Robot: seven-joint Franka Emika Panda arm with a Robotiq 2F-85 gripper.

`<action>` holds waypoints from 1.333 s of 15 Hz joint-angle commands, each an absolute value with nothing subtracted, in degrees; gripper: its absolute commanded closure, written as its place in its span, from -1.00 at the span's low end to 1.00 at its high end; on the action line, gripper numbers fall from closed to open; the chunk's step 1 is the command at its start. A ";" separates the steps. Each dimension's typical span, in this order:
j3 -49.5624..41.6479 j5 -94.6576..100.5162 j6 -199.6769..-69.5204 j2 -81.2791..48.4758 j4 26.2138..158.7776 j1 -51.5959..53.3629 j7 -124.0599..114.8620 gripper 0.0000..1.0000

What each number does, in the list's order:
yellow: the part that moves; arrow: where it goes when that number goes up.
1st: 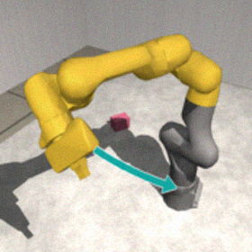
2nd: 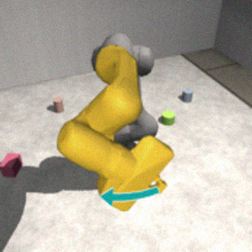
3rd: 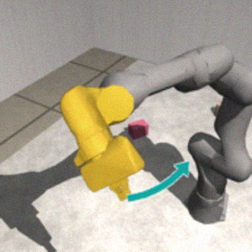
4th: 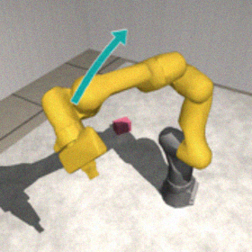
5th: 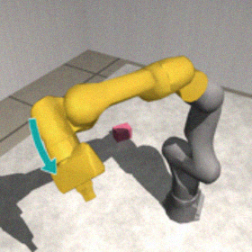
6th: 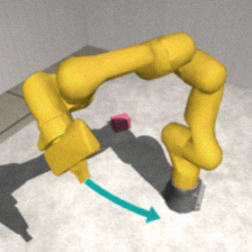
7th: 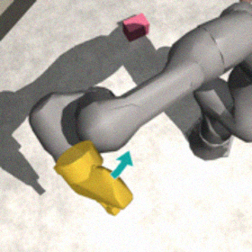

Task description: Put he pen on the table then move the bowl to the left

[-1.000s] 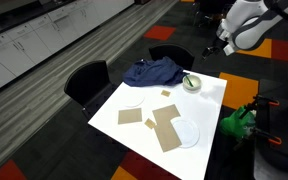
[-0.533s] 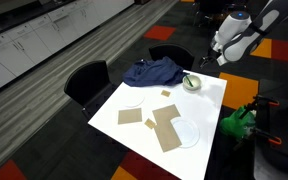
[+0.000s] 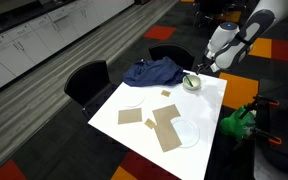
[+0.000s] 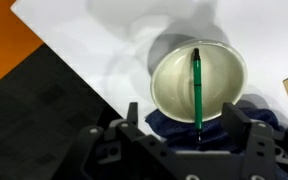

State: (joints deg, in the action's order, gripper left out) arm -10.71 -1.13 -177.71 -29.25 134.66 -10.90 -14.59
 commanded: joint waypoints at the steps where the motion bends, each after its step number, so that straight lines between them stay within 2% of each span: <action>1: -10.09 -3.00 -176.44 -32.17 131.23 -10.87 -11.41 -0.34; 2: -9.90 -2.83 -176.28 -32.70 130.70 -10.94 -10.83 -0.31; 8: -9.09 -2.41 -176.07 -36.62 127.02 -10.48 -8.56 -0.41; 10: -9.12 -2.45 -175.58 -37.99 125.65 -10.36 -8.19 -0.38; 12: -9.28 -2.55 -175.06 -39.36 124.26 -10.29 -8.36 -0.26; 13: -9.09 -2.60 -174.74 -40.09 123.50 -10.56 -8.29 -0.30; 14: -9.05 -2.64 -174.36 -40.67 122.85 -10.61 -8.32 -0.23; 16: -8.95 -2.56 -173.73 -41.97 121.48 -10.67 -8.22 -0.29; 20: -9.19 -2.44 -172.91 -44.50 118.70 -10.30 -8.32 -0.27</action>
State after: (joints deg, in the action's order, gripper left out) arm -9.26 -1.18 -175.52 -42.78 121.77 -10.50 -10.25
